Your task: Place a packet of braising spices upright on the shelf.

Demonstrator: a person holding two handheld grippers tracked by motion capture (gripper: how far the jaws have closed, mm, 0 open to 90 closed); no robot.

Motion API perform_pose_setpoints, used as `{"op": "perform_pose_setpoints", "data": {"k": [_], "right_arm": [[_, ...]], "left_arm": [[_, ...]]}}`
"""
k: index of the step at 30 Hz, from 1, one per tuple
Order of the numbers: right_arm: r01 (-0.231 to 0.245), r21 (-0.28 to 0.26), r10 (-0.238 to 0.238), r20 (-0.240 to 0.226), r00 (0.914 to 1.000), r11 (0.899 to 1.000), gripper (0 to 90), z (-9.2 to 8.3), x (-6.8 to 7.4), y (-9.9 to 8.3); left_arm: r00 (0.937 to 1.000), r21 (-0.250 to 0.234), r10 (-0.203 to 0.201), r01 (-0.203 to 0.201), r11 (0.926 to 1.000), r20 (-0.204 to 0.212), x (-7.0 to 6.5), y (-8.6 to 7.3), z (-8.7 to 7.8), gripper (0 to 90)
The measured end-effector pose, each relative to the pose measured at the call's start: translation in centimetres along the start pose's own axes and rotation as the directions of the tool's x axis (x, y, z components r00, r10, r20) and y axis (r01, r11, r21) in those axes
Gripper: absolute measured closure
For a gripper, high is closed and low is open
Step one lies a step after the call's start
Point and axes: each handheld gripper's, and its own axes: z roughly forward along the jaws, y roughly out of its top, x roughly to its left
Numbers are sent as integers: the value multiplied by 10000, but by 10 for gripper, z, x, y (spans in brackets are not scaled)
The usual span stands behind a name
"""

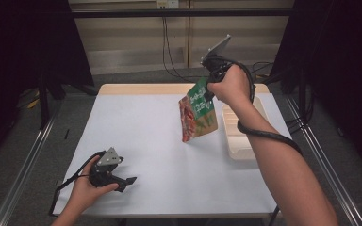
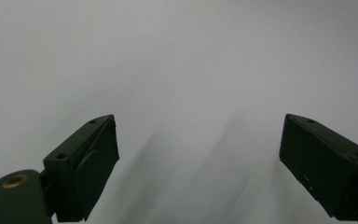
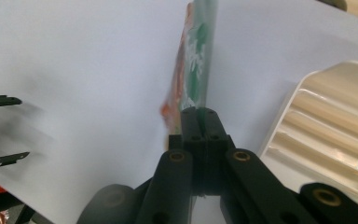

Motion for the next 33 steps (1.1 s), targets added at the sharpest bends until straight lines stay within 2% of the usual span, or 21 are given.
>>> {"op": "perform_pose_setpoints", "data": {"k": [3,5,6,14,18,19,25,26,27,31,33], "right_arm": [[502,221,-500,-118,9987,9985,900,-14,1,8],[698,440,-702,70,9975,9966,900,-22,2,11],[795,485,-796,0,9968,9957,900,-26,1,12],[1250,510,-1250,-49,9921,9908,900,-52,-6,11],[1536,596,-1526,-214,9881,9863,900,-59,-10,9],[1565,545,-1552,-274,9875,9862,900,-60,-11,8],[1751,551,-1740,-229,9845,9830,900,-70,-15,5],[1661,573,-1656,-131,9861,9844,900,-74,-18,4],[1813,560,-1806,-178,9834,9818,900,-75,-20,3],[1837,661,-1832,-149,9830,9807,900,-80,-25,0],[2012,599,-2007,-145,9795,9777,900,-82,-29,-2]], "left_arm": [[10000,-22,-61,61,10000,-5,0,0,-1,115],[10000,-71,15,-16,10000,-75,0,0,-1,115],[10000,-71,14,-15,10000,-82,0,0,-1,115],[10000,-80,-64,64,9999,-2,0,0,0,116],[9999,-4,-15,14,10000,-149,0,1,-2,116],[10000,-109,-79,78,9999,-55,0,0,-1,116],[9999,-118,-111,111,9999,-10,-1,0,-1,116],[9999,-5,-28,28,10000,-166,0,0,-2,116],[9998,-13,-34,34,10000,-176,0,0,-2,116],[9999,-50,-82,81,10000,-104,-1,0,-1,116],[9999,-41,-81,80,10000,-99,-1,0,-1,116]]}}
